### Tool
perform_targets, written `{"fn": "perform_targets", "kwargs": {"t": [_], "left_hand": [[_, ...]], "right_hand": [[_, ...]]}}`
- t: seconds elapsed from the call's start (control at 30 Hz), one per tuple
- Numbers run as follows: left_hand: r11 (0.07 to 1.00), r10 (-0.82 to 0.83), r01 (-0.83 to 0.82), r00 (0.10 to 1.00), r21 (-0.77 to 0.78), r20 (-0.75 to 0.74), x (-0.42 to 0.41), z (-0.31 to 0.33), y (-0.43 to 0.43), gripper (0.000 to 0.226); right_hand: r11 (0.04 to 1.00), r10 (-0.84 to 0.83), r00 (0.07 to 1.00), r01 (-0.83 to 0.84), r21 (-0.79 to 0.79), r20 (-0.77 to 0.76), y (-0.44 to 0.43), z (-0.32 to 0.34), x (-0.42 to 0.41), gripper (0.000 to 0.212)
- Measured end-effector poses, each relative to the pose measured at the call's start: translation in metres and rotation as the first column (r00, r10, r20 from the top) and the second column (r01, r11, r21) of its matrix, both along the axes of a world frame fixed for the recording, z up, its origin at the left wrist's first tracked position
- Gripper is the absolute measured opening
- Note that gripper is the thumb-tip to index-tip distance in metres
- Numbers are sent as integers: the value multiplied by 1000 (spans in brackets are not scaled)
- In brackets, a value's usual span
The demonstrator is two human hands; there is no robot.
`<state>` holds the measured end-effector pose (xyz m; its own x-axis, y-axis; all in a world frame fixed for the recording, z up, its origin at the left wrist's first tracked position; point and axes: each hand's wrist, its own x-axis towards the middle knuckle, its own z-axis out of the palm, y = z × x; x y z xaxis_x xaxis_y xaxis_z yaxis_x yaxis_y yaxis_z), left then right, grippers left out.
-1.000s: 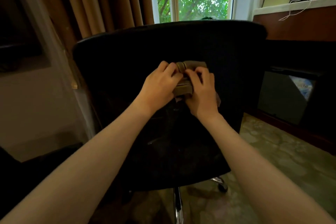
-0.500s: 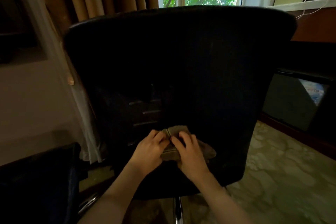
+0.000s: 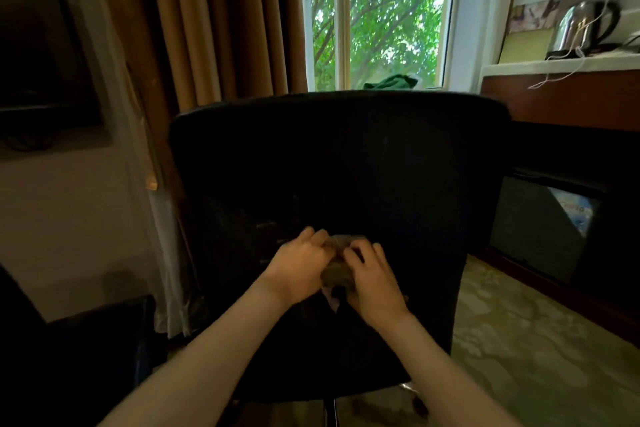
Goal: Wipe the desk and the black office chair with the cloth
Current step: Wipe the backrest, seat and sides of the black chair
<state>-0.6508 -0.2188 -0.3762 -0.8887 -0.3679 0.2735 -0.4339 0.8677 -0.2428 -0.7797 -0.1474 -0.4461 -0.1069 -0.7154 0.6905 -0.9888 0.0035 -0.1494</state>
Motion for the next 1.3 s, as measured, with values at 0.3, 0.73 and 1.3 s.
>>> {"fn": "perform_targets", "kwargs": {"t": [0.3,0.73,1.3], "left_hand": [[923,-301,192,901,-334,-313,-31,135,34,28],[954,-211,135,936,-268,-280,-48,50,-2,52],[996,-66,75,983,-47,172,-52,-50,5,38]], "right_hand": [[850,-220,968,129,-511,-121,23,141,-39,33],[878,-141,983,69,-473,-118,-15,59,-66,62],[964,-35,998,50,260,-60,25,-38,-45,54]]}}
